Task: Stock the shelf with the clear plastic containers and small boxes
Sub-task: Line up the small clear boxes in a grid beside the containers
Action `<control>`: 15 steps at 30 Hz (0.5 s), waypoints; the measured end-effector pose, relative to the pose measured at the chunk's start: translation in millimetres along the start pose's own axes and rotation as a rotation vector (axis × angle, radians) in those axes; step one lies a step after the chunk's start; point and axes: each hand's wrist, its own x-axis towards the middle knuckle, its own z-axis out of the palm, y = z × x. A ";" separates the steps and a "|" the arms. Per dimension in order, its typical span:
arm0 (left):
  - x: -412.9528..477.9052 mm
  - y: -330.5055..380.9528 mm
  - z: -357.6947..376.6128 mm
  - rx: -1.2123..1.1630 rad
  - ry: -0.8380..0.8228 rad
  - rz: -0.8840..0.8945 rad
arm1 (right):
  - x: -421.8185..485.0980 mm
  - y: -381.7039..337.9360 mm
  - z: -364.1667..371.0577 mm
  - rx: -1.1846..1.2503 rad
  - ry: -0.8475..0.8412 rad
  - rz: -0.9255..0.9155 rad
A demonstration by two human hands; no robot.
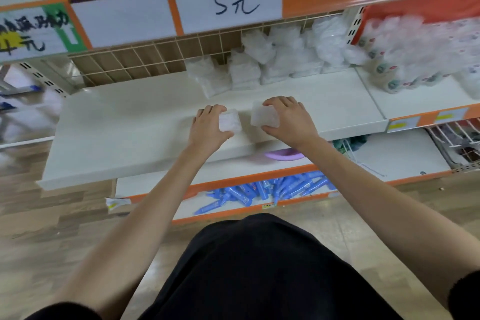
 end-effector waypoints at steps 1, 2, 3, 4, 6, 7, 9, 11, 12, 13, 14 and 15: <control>-1.3 14.8 3.7 -0.004 0.005 0.015 | -6.4 11.4 -9.4 0.003 0.015 0.017; -2.3 30.2 7.9 -0.011 0.008 0.033 | -13.5 22.9 -19.0 0.003 0.032 0.032; -3.1 45.8 12.4 -0.017 0.010 0.054 | -20.6 34.3 -29.0 0.004 0.053 0.046; -3.8 62.0 17.9 -0.023 0.008 0.073 | -28.6 46.1 -38.8 0.006 0.072 0.062; -4.3 95.8 30.1 -0.029 0.004 0.104 | -44.5 70.5 -58.1 0.004 0.092 0.092; -3.8 112.9 36.6 -0.032 0.001 0.114 | -51.9 83.6 -67.9 0.000 0.095 0.106; -1.5 146.6 50.1 -0.036 -0.010 0.129 | -65.2 111.2 -88.6 -0.016 0.107 0.124; 2.0 179.2 64.0 -0.036 -0.020 0.150 | -77.2 138.1 -109.4 -0.027 0.121 0.153; 3.5 195.8 72.0 -0.037 -0.027 0.160 | -84.0 151.7 -119.7 -0.034 0.125 0.172; 5.0 212.2 80.0 -0.038 -0.034 0.171 | -90.2 165.5 -129.2 -0.043 0.130 0.186; 6.3 228.7 88.2 -0.043 -0.040 0.183 | -96.5 179.4 -138.3 -0.052 0.133 0.196; 7.2 245.0 96.6 -0.049 -0.044 0.196 | -102.4 193.1 -146.2 -0.060 0.136 0.202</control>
